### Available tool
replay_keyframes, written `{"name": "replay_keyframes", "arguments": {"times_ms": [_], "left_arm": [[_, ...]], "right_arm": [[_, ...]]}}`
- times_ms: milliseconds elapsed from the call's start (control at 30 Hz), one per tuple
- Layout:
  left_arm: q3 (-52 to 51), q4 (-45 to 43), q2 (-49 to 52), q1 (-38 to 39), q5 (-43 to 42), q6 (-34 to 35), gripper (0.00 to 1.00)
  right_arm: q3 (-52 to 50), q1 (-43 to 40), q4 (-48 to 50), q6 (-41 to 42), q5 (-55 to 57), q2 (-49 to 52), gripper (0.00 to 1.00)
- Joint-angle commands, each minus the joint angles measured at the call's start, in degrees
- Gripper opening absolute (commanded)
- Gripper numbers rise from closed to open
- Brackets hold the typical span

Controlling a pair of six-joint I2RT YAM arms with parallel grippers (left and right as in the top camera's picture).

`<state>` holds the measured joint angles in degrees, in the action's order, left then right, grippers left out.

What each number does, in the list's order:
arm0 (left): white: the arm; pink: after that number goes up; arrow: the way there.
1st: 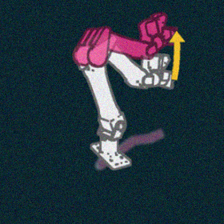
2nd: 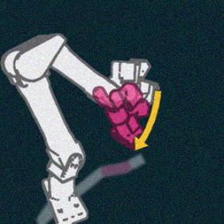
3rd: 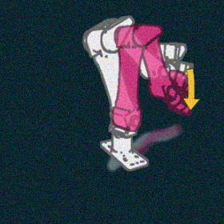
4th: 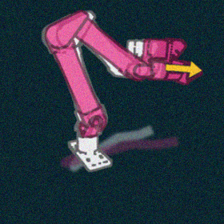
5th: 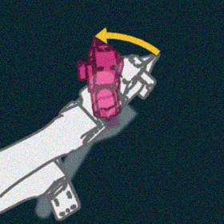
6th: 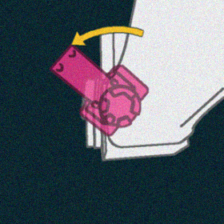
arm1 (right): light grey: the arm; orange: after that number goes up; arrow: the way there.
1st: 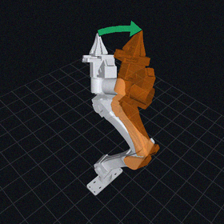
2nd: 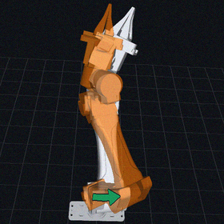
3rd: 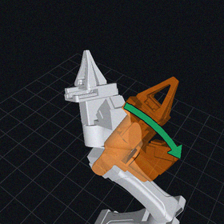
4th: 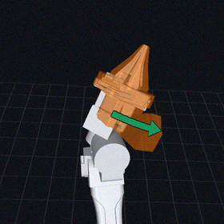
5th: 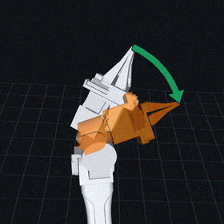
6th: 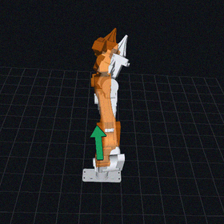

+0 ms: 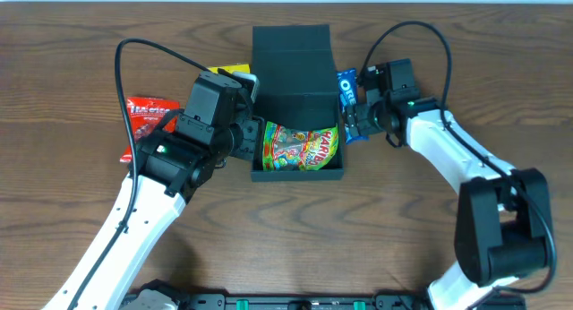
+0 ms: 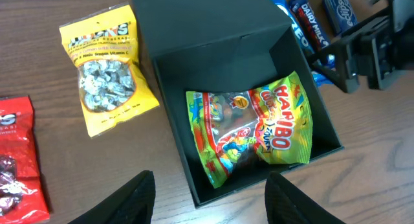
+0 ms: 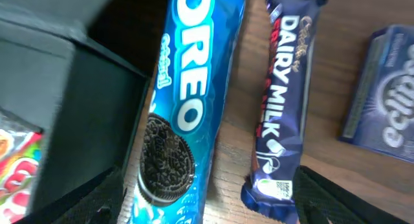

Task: Pack container
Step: 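Reach the right gripper to the blue Oreo pack and grasp it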

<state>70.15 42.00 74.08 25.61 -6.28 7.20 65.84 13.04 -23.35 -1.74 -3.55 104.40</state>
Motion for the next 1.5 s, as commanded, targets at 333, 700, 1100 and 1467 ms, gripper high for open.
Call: {"name": "replay_keyframes", "arguments": {"times_ms": [333, 700, 1100, 1467], "left_arm": [[0.52, -0.17, -0.70, -0.13, -0.61, -0.98, 0.56], [0.52, -0.24, -0.70, -0.13, -0.59, -0.98, 0.56], [0.52, -0.28, -0.70, -0.13, -0.61, -0.96, 0.57], [0.52, -1.66, -0.72, -0.13, -0.61, -0.96, 0.56]], "right_arm": [[0.94, 3.54, 3.87, -3.26, 0.52, 3.34, 0.78], [0.94, 3.54, 4.74, -3.26, 0.52, 5.99, 0.67], [0.94, 3.54, 5.35, -3.26, 0.52, 8.96, 0.56], [1.60, 3.52, 3.39, -2.56, 0.55, 7.76, 0.05]]}}
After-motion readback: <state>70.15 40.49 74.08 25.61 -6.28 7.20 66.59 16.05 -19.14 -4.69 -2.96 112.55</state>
